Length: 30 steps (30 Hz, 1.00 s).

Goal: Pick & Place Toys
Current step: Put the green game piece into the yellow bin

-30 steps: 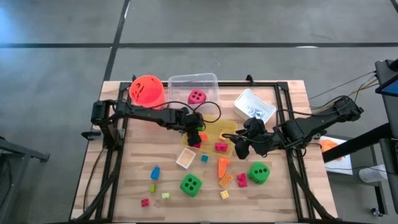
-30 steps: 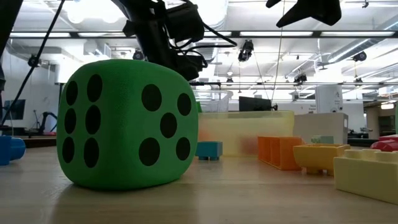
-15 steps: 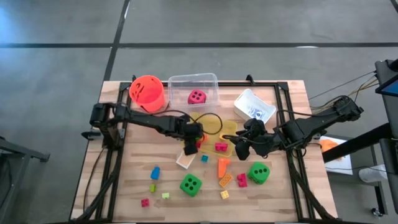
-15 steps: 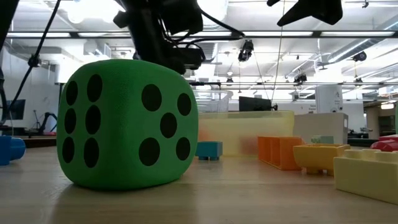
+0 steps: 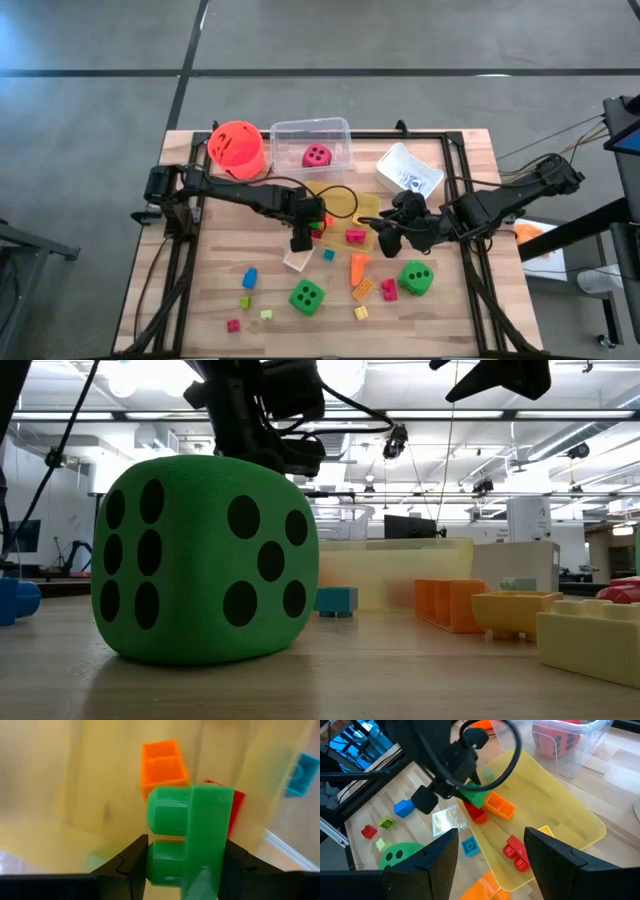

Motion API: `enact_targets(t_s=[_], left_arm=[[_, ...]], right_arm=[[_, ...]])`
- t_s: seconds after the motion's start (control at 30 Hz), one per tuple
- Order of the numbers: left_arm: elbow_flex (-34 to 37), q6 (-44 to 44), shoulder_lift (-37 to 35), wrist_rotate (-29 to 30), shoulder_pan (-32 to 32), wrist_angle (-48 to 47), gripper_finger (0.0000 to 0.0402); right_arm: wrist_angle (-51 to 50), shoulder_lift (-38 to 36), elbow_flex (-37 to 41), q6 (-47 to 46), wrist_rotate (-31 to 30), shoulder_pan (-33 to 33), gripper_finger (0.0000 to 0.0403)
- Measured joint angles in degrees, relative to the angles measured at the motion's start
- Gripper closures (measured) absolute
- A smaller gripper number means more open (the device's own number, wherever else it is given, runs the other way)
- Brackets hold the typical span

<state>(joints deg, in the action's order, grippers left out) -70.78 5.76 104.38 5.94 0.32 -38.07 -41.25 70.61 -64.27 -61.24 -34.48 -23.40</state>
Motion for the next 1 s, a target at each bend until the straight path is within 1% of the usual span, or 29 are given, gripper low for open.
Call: enact_targets(t_s=[0.2,0.37,0.43,0.67,1.0], left_arm=[[-0.01,0.00,0.57,-1.10,1.56,0.75,0.0243],[0.84,0.15,2.08,-2.08,1.46,1.41,0.0243],[1.01,1.50,2.29,-2.10,1.39,1.33,0.0243],[1.11,1.67,1.89,-3.31,1.33,2.00,0.0243],[3.00,1.73,1.90,-5.62,1.37,3.09,0.0243]], right_arm=[[0.00,0.00,0.00,0.18,0.00,0.00,0.0181],[0.00,0.00,0.00,0.22,0.02,-0.32,0.0181],[-0.06,0.00,0.00,0.07,0.00,-0.68,0.0181],[-0.17,0.00,0.04,-0.08,0.00,-1.38,0.0181],[-0.13,0.00,0.07,-0.12,0.00,-1.40,0.0181]])
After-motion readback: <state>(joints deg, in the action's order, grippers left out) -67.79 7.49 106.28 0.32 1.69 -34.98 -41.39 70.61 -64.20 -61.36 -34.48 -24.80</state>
